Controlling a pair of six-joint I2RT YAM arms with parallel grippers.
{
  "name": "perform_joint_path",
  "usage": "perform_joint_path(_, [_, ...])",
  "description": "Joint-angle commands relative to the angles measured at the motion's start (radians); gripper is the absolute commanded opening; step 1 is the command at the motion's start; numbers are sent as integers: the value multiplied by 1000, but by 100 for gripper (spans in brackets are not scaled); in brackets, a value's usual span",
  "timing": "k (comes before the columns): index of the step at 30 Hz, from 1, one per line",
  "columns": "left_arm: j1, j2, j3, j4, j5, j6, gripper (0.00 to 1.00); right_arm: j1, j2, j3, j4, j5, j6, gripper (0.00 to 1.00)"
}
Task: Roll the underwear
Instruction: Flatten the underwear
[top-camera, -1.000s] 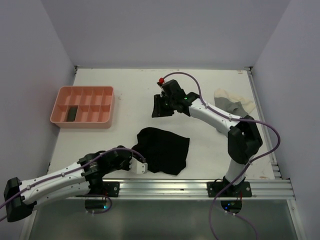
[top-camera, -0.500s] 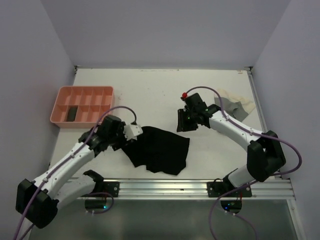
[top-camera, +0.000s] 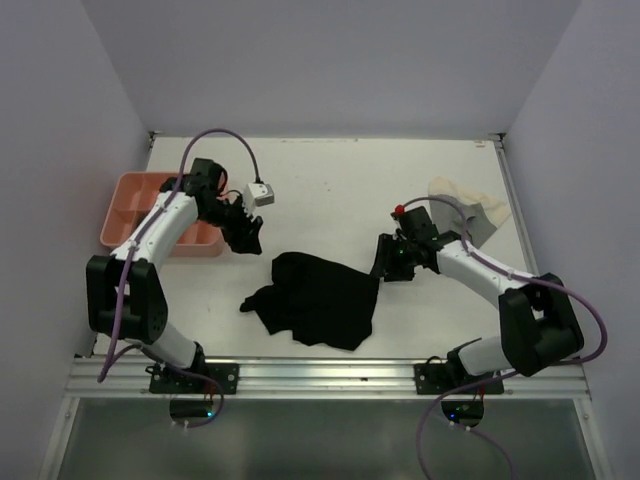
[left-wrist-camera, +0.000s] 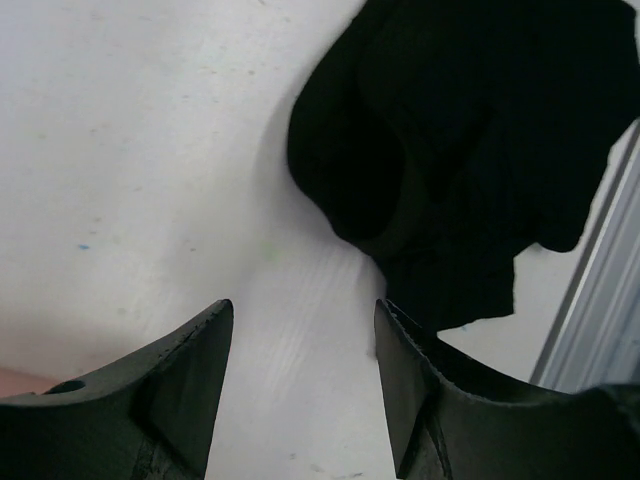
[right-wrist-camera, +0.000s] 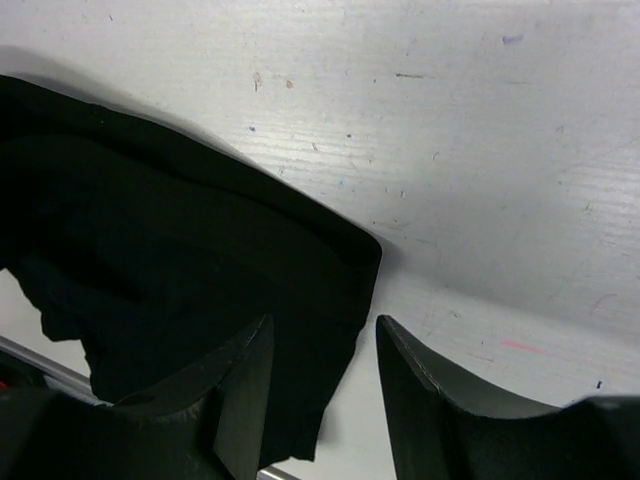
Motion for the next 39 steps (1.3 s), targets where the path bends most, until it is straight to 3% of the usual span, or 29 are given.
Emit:
perform_joint_path(1, [2,59,-9,-83,191,37,62,-9,-4,-28,119,-80,33,49])
perform_joint_path(14, [2,141,-94,144,177,-164,65,-19,125,-68,232,-81,48,41])
perform_joint_path(21, [2,213,-87,125,245,-137,60,-23,130,-60,238,-87,42,27])
perform_joint_path(27, [2,242,-102,109,268,-111,57,-30,133,-54,234,-92,34,9])
perform_joint_path(28, [2,242,-104,109,272,-109,54,-33,133,-54,234,-93,31,4])
perform_joint_path(31, [2,247,-99,117,295,-111,47,-33,125,-56,238,-101,21,0])
perform_joint_path(34, [2,248,-93,118,332,-109,29,-38,93,-60,240,-112,10,0])
perform_joint_path(37, [2,247,-67,117,369,-115,1,-44,32,-54,229,-126,-8,0])
perform_joint_path(39, [2,234,-38,126,366,-120,0,-49,-8,-34,202,-127,-39,0])
